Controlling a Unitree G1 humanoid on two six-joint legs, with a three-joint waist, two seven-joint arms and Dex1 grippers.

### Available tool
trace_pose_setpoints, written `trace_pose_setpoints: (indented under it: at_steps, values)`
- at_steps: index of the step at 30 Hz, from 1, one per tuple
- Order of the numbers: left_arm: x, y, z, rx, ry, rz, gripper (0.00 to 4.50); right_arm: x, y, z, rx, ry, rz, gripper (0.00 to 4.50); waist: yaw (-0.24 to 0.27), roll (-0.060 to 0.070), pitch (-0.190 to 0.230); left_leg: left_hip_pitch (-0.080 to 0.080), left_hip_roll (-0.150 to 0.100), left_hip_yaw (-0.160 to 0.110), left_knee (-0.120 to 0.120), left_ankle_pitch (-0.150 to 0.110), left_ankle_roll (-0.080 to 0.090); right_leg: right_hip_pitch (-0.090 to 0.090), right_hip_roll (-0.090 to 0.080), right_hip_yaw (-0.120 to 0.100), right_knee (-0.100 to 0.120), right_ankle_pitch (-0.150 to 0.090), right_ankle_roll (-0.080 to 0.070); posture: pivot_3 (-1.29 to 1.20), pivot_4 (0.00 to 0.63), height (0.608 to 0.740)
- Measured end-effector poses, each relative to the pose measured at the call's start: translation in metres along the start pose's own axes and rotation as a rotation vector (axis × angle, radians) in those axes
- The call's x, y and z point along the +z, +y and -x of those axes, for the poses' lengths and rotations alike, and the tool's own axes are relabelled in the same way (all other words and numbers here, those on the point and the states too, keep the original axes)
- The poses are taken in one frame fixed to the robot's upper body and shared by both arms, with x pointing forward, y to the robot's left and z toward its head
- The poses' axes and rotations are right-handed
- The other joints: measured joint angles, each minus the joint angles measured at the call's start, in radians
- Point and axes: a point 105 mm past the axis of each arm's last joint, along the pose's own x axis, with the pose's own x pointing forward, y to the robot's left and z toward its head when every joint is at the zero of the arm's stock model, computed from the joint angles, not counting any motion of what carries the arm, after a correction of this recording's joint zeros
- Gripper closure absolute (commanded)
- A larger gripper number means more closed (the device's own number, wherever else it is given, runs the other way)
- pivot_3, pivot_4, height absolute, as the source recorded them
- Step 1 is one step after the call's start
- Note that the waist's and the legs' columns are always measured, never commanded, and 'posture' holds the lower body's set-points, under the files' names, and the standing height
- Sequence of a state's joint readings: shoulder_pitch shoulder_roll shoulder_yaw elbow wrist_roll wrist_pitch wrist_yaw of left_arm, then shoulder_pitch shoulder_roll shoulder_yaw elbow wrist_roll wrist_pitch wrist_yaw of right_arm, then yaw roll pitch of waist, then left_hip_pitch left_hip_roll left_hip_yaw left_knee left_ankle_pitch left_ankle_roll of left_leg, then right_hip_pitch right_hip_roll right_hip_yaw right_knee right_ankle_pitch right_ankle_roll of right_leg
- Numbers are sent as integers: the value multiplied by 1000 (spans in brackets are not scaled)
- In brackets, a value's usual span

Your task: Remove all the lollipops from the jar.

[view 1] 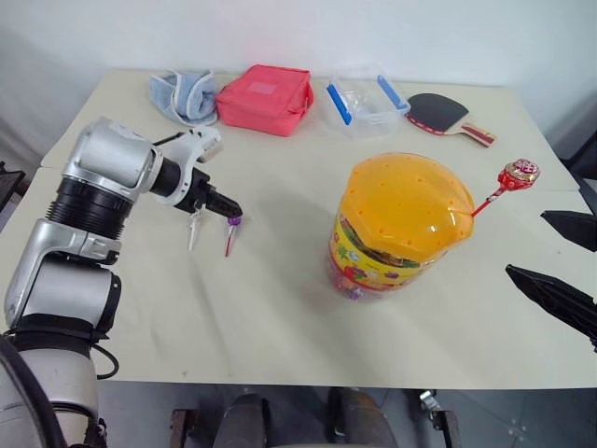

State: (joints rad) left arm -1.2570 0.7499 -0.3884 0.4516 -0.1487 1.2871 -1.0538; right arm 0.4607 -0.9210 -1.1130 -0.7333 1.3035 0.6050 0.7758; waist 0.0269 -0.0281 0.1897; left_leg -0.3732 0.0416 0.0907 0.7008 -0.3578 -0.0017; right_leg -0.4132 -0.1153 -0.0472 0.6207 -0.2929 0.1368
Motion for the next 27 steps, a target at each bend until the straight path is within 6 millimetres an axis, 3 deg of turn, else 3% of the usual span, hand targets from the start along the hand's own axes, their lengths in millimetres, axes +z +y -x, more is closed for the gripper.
trace_pose_setpoints:
  at_steps: [4,7,11,19,25,27]
  values:
    - [19,-8,11,-75,-115,-59,15,-1,-3,1,-31,9,-9,0,0,0,0,0,0,0,0,0,0,0,0,0,0,0,0,0,150,740]
    - [41,-19,35,-197,-336,-191,15,-1,-11,-2,-84,-8,-24,0,-3,1,0,0,0,1,0,0,0,0,0,0,0,0,0,0,150,740]
    - [51,-48,53,-468,-635,-353,15,-3,-14,-19,-80,-60,-64,0,-4,2,-1,2,1,2,1,0,-1,0,0,0,3,0,0,0,150,740]
    - [28,-63,76,-749,-870,-496,15,-2,-20,-43,-47,-129,-111,0,-3,2,-1,2,1,2,2,1,-1,0,0,0,4,0,0,0,150,740]
    - [9,-59,65,-748,-830,-532,15,-1,-19,-57,10,-141,-127,0,-3,2,-1,2,1,1,3,0,-1,1,0,0,3,0,0,0,150,740]
    - [4,-60,57,-756,-802,-540,0,0,-20,-63,25,-146,-124,392,-3,2,-1,2,1,1,3,0,-1,1,0,0,3,0,0,0,150,740]
